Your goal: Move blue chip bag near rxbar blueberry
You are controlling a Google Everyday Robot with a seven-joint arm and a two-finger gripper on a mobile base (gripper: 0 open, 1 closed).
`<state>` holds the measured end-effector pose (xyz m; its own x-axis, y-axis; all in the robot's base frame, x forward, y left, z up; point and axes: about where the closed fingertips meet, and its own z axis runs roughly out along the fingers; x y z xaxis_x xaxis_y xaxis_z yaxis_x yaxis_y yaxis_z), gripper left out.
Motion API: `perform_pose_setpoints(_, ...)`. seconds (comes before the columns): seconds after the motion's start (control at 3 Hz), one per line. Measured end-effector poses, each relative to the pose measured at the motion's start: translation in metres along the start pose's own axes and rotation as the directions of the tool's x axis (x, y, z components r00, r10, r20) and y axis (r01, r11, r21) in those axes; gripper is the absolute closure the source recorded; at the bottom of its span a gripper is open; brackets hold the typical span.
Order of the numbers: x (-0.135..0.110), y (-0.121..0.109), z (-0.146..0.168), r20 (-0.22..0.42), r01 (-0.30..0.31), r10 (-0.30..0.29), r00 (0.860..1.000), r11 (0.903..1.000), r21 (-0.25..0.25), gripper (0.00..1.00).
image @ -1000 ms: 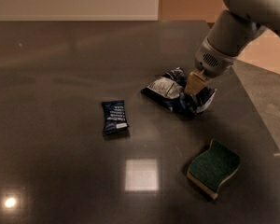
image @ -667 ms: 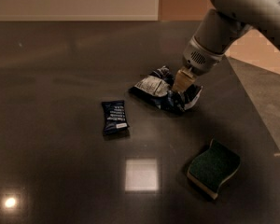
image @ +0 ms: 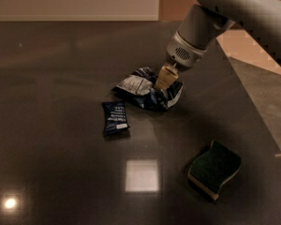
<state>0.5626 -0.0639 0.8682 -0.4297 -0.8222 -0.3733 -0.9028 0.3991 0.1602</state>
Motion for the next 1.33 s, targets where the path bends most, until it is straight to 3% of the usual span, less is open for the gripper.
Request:
perform_pose_setpoints(0.67,-0.023,0.014,0.012,0.005,0.062,-0.062,0.998,0.9967,-0.052,0.58)
perform_pose_setpoints(1.33,-0.026,0.013,0.015,0.009,0.063,-0.063,0.998,0.9967,-0.050,0.12)
